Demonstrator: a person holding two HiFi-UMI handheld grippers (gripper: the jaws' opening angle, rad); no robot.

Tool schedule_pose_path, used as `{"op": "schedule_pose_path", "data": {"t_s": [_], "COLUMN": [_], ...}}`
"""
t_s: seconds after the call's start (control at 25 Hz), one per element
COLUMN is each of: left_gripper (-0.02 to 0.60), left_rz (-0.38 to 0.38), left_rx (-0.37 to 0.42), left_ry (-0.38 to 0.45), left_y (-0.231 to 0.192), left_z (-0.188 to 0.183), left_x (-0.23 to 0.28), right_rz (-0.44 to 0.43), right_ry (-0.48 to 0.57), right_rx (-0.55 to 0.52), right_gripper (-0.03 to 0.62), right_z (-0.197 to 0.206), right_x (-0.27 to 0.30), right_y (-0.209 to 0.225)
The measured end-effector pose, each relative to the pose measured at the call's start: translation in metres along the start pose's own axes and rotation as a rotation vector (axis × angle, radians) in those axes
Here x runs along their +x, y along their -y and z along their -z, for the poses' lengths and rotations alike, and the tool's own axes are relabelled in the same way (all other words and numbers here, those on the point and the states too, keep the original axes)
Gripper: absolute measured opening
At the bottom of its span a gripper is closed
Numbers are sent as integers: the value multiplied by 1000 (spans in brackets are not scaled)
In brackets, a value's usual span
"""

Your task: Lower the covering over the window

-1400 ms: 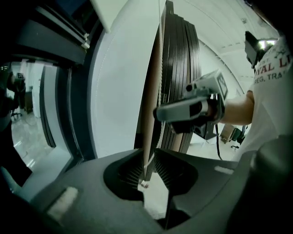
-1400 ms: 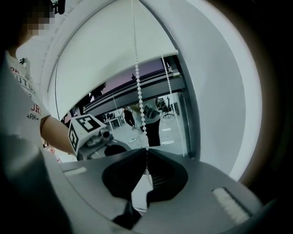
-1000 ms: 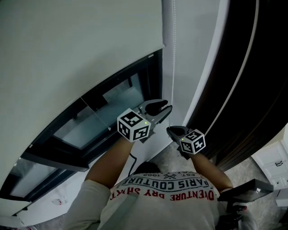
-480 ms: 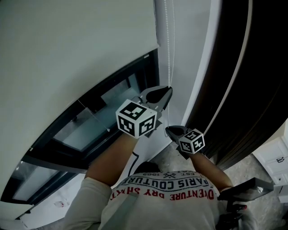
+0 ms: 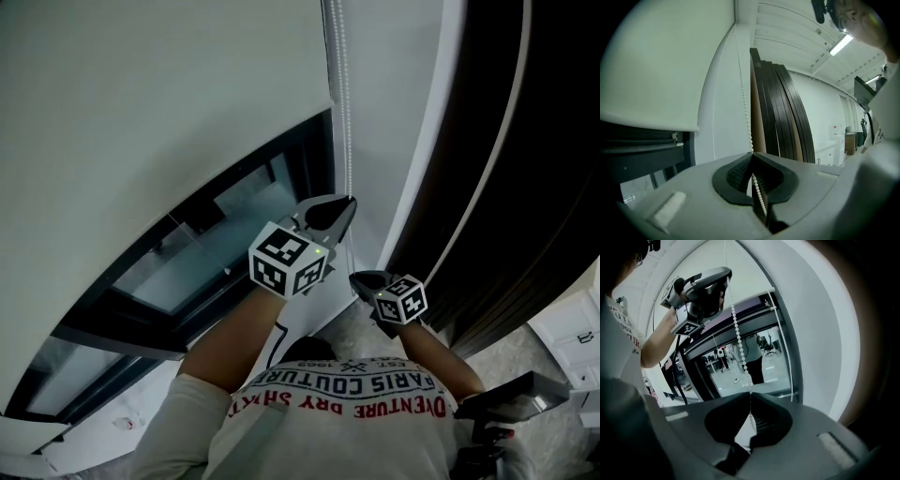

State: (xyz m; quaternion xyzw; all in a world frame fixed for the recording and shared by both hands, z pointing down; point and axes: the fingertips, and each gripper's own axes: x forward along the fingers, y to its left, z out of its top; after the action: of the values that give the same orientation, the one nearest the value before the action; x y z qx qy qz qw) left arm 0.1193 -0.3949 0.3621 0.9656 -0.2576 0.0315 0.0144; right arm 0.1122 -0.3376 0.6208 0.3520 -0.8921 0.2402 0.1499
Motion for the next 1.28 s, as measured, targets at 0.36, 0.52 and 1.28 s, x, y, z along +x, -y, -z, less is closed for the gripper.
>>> {"op": "schedule_pose_path", "data": {"t_s": [0.36, 0.52, 1.28], "left_gripper": [6, 6, 101], "left_rz": [-40, -58, -118], "left_rx": [-21, -3, -26], "left_ry": [-63, -80, -133], "left_y": [-15, -6, -4], "left_z": [59, 72, 95], "left_x": [3, -5, -26], "right_rz": [4, 8, 35], "right_ry": [-104, -149, 16], "right_rx": [64, 64, -27], "right_gripper": [12, 12, 137], "right_z": [49, 65, 9], "right_x": [8, -1, -30], "right_y": [9, 0, -17]}}
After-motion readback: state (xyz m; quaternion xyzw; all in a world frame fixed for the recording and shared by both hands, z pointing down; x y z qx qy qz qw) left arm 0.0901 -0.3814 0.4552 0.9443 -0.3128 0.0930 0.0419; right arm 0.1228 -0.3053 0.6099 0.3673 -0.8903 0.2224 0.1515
